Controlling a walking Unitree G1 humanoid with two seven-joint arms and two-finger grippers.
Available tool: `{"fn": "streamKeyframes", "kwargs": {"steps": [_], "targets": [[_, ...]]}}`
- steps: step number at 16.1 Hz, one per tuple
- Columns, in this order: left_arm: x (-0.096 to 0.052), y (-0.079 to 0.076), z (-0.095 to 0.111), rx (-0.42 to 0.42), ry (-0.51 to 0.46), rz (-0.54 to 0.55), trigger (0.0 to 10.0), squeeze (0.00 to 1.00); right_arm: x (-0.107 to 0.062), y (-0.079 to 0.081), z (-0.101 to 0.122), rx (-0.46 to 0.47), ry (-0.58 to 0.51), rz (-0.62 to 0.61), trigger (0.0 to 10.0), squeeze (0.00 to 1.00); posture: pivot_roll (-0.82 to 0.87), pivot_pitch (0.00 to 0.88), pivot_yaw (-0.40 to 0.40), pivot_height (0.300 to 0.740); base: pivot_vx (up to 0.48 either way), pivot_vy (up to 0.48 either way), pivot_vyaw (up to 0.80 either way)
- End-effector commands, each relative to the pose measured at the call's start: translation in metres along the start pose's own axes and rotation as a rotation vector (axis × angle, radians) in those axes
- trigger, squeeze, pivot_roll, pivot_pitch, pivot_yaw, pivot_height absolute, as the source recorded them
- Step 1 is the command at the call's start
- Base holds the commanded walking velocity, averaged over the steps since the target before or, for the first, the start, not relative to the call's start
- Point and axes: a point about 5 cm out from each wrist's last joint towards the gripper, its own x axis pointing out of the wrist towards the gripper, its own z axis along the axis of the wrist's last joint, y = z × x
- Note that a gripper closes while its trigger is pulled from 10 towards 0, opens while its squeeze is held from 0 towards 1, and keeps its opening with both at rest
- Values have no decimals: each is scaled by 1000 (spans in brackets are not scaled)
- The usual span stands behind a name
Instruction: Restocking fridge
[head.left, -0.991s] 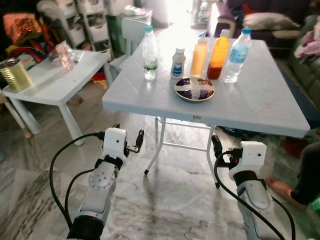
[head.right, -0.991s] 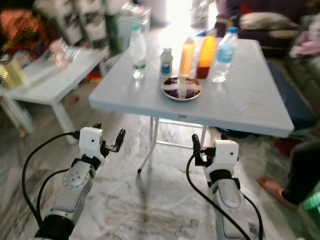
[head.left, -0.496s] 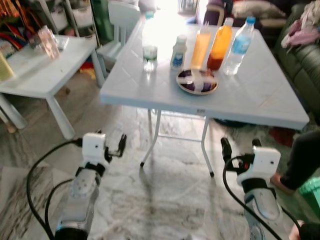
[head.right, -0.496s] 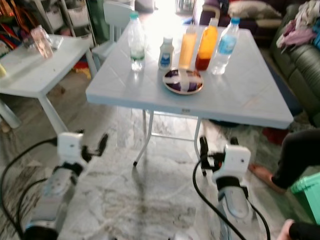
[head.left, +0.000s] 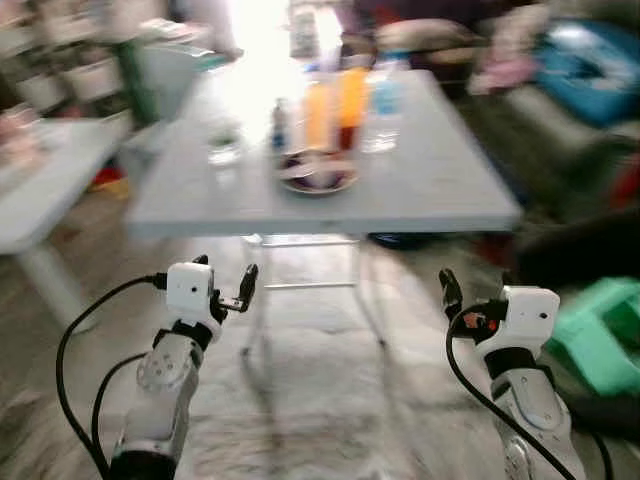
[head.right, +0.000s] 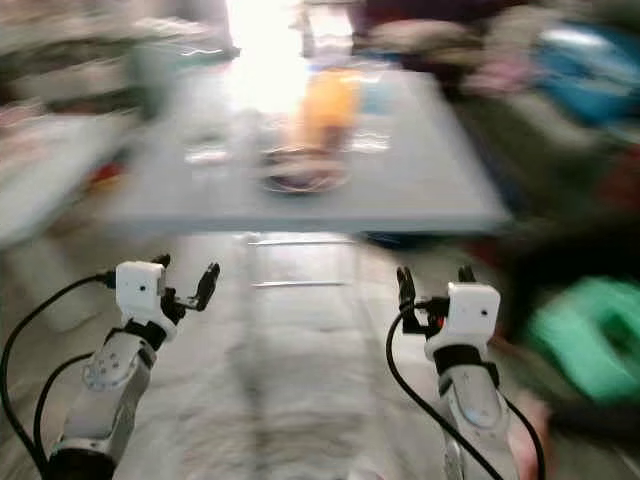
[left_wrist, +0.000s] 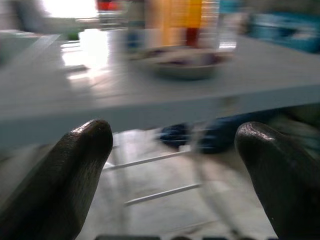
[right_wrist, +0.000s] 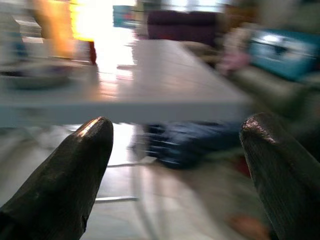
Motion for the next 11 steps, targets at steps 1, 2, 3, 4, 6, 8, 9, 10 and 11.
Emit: {"fn": "streamKeyframes", "kwargs": {"steps": [1, 2, 3, 4, 6, 8, 9, 10, 11], "targets": [[4, -7, 6, -7, -19, -32, 10000, 0, 0, -3, 1, -5, -3, -7, 10000, 0, -6, 3, -15, 740, 424, 0, -625], [3, -7, 6, -8, -18, -33, 10000, 0, -1, 1, 0, -4, 2, 1, 10000, 0, -4, 8, -13, 740, 424, 0, 0], [3, -8, 5, -9, -17, -33, 10000, 0, -1, 2, -1, -4, 5, 5, 10000, 0, -1, 11, -13, 740, 428, 0, 0], [2, -9, 5, -9, -16, -34, 10000, 0, -2, 5, -2, -3, 6, 11, 10000, 0, 0, 13, -10, 740, 431, 0, 0], [3, -10, 6, -5, -18, -35, 10000, 0, -2, 7, -1, -3, 1, 19, 10000, 0, 0, 18, -7, 740, 442, 0, 0], [5, -10, 7, -2, -18, -36, 10000, 0, 0, 6, 0, -26, -9, 27, 10000, 0, -2, 20, -4, 740, 480, 0, 0], [5, -10, 7, 1, -17, -37, 10000, 0, 0, 6, 2, -28, -18, 36, 10000, 0, -2, 20, -4, 740, 420, 0, 456], [6, -10, 7, 11, -15, -30, 10000, 0, 0, 9, 4, -26, -28, 49, 10000, 0, -4, 20, -2, 740, 341, 0, 763], [7, -9, 6, 20, -9, -14, 10000, 0, 1, 10, 5, -31, -33, 60, 10000, 0, -4, 20, -2, 740, 262, 0, 763]]}}
